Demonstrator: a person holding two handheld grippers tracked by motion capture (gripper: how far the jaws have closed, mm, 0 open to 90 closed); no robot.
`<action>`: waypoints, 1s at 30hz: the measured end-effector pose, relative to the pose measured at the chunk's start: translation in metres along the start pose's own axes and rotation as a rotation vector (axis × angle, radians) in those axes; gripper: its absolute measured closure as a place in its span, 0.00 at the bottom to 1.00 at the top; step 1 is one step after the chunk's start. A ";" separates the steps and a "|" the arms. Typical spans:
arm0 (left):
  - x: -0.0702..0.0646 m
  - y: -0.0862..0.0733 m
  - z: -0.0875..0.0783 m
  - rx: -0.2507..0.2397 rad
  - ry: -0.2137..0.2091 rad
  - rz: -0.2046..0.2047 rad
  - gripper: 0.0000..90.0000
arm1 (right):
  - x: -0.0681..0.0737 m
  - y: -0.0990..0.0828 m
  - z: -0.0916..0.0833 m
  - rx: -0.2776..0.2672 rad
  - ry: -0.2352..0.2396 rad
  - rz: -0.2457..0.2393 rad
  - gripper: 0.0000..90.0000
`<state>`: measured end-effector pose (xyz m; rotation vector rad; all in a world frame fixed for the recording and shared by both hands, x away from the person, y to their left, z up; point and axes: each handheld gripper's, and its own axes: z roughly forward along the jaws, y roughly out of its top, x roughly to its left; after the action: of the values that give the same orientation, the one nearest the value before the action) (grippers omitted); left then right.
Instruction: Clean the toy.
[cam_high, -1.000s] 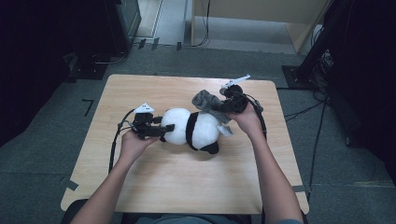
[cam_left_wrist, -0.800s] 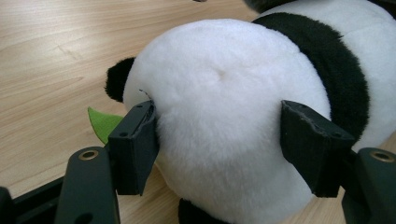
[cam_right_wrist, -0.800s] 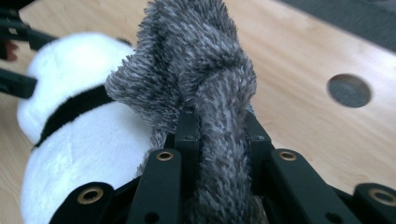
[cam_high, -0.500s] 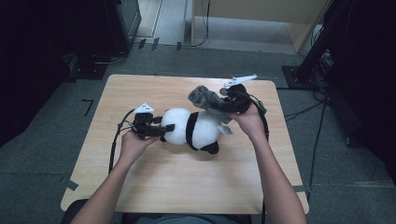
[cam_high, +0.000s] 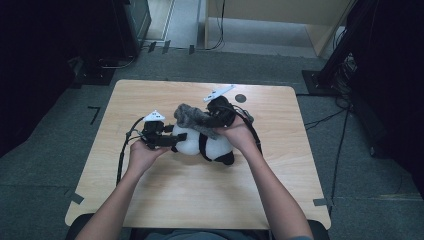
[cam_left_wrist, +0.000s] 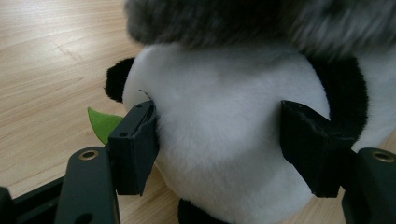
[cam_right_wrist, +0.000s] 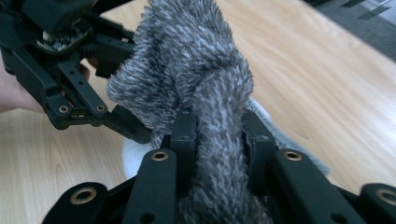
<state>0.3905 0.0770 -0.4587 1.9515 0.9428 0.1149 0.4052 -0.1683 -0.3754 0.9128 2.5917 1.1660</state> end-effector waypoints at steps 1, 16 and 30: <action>0.000 0.000 0.000 0.000 0.000 -0.001 0.34 | 0.002 0.000 0.005 0.012 0.005 -0.003 0.78; 0.000 0.000 0.000 0.005 0.003 -0.003 0.34 | 0.010 0.007 0.037 0.013 -0.005 0.011 0.68; -0.001 0.000 0.001 0.011 0.018 0.010 0.37 | 0.003 -0.004 0.040 -0.012 0.021 0.020 0.78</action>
<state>0.3898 0.0757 -0.4588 1.9691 0.9470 0.1335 0.4159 -0.1440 -0.4053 0.9319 2.5945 1.2013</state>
